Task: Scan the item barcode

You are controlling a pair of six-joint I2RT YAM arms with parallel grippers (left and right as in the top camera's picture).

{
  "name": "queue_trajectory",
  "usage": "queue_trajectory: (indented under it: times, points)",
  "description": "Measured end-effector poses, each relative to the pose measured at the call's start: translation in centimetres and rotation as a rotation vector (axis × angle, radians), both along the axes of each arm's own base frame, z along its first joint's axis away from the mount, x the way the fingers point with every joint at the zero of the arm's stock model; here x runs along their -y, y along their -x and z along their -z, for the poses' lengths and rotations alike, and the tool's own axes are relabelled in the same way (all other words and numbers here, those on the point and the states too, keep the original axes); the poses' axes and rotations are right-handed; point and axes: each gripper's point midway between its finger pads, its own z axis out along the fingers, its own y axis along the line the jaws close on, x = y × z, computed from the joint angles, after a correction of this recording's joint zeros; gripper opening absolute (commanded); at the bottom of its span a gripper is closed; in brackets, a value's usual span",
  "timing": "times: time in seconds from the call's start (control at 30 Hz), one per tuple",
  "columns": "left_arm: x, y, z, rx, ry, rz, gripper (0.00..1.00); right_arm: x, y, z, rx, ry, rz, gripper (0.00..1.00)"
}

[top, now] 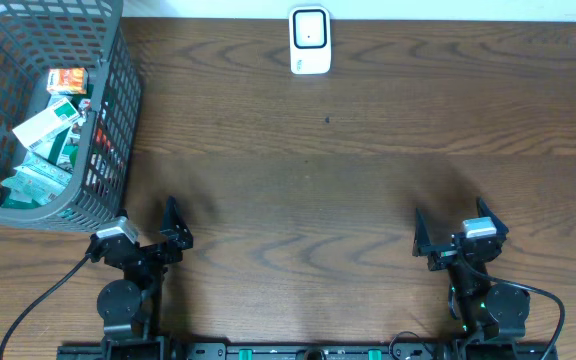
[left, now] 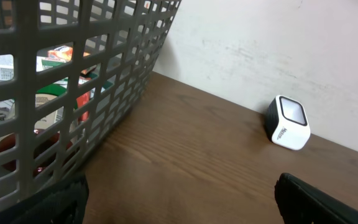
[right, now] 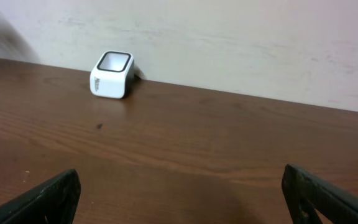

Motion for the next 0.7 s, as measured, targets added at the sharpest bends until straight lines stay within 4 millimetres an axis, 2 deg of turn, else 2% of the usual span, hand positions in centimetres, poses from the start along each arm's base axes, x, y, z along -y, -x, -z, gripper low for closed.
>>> queue_trajectory:
  times: [0.27,0.37,0.53,0.63,0.7]
  points:
    - [0.1,0.0,0.0,0.002,0.013,0.006,0.96,0.0,0.0,0.0,0.000,0.000,0.000,0.99]
    - [0.8,0.2,-0.2,-0.018,0.028,0.042,0.96,0.0,0.0,0.0,0.000,0.000,0.000,0.99]
    - [2.1,2.0,0.8,-0.188,0.062,0.106,0.96,0.0,0.0,0.0,0.000,0.000,0.000,0.99]
    - [2.7,3.2,-2.2,-0.221,0.072,0.134,0.96,0.0,0.0,0.0,0.000,0.000,0.001,0.99]
    - [3.1,4.0,-5.7,-0.218,0.076,0.154,0.96,0.0,0.0,0.0,-0.001,0.000,0.001,0.99]
